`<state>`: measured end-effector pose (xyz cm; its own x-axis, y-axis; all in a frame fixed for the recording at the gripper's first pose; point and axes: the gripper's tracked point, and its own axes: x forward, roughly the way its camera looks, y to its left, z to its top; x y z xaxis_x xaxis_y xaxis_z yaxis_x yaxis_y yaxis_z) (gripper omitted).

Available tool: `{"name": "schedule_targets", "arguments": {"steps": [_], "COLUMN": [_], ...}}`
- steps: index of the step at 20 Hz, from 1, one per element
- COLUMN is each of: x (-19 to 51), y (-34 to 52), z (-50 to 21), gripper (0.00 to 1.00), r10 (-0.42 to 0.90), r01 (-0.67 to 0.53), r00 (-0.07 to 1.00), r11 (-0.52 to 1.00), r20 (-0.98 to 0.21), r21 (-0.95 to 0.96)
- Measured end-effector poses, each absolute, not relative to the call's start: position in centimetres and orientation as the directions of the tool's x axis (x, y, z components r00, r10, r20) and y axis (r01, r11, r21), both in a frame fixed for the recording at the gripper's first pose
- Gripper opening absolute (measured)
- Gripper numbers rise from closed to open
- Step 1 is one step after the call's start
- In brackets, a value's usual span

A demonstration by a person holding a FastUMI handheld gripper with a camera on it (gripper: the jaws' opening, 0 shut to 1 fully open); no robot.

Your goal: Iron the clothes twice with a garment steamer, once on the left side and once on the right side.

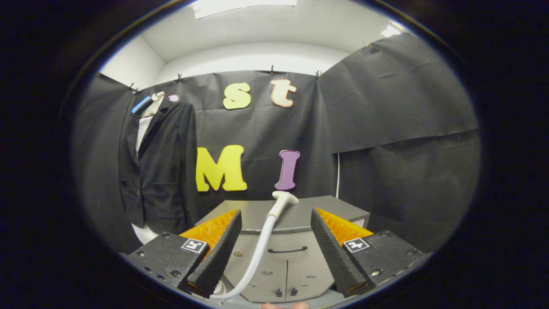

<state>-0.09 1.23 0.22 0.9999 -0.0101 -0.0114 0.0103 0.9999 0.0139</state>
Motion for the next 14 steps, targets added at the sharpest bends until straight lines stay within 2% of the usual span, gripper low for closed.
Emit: {"name": "schedule_targets", "arguments": {"steps": [2,7,9,14], "x": [0.4,2.1,2.5,3.4], "y": [1.4,1.2,1.6,4.3], "z": [0.6,-0.2,0.6,2.4], "gripper": [1.0,1.0,1.0,1.0], "r10": [-0.023,-0.083,-0.106,-0.102], "r01": [0.023,0.092,0.116,0.114], "r00": [1.0,0.989,0.986,0.983], "r11": [1.0,0.993,0.99,0.991], "r20": [-0.01,-0.119,-0.128,-0.151], "r21": [0.021,0.074,0.075,0.068]}}
